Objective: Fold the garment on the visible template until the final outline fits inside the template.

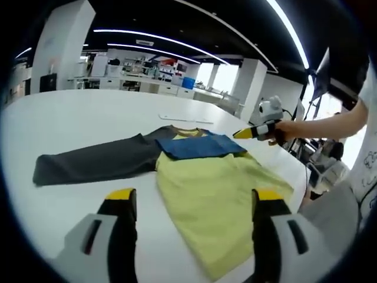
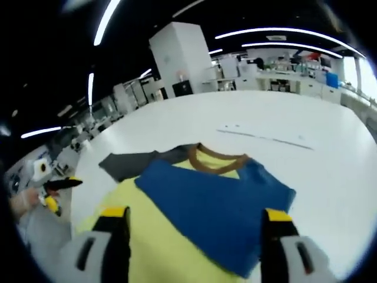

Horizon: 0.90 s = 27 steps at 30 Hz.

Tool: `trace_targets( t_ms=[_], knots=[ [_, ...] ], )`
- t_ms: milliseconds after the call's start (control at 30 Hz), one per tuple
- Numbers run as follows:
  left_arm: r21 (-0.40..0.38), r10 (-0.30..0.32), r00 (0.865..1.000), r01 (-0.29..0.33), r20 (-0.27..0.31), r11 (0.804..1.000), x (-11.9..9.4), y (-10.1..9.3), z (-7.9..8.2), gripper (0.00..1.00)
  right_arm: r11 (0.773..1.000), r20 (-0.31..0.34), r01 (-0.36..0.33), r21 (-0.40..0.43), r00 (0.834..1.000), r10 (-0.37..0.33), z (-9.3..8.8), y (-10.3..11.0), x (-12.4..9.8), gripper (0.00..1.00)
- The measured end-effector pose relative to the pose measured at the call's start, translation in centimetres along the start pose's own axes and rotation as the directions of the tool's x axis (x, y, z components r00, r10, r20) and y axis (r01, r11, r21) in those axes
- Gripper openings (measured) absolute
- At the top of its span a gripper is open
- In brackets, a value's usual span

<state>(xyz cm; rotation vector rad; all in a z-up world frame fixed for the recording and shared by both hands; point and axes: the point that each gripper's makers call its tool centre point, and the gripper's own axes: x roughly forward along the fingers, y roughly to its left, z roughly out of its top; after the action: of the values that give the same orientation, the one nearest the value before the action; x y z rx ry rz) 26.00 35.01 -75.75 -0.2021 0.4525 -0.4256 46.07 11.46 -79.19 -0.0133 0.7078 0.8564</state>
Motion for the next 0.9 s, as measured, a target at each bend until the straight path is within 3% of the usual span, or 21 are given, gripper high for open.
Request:
trace_targets(
  t_ms=[200,433,567,733,900],
  knots=[
    [-0.002,0.000,1.000,0.000,0.000,1.000,0.0,0.1,-0.2,0.77,1.000,-0.020,0.015,0.014,1.000,-0.015,-1.3,-1.1,-1.5,0.87],
    [-0.010,0.011,1.000,-0.011,-0.001,1.000,-0.2,0.1,-0.4,0.78,0.990,-0.016,0.048,0.133,0.999,-0.046,-2.3,-3.9,-2.8,0.78],
    [-0.012,0.014,1.000,-0.014,-0.005,1.000,-0.1,0.2,-0.6,0.78,0.962,0.003,0.065,0.264,0.998,-0.069,-2.8,-5.2,-3.5,0.69],
    [-0.015,0.014,1.000,-0.014,-0.008,1.000,-0.1,0.2,-0.7,0.78,0.941,0.004,0.080,0.330,0.996,-0.087,-3.6,-6.5,-4.1,0.52],
    [-0.014,0.012,1.000,-0.012,-0.015,1.000,-0.1,0.2,-1.0,0.78,0.915,0.005,0.064,0.399,0.997,-0.072,-4.4,-5.8,-4.4,0.38]
  ],
)
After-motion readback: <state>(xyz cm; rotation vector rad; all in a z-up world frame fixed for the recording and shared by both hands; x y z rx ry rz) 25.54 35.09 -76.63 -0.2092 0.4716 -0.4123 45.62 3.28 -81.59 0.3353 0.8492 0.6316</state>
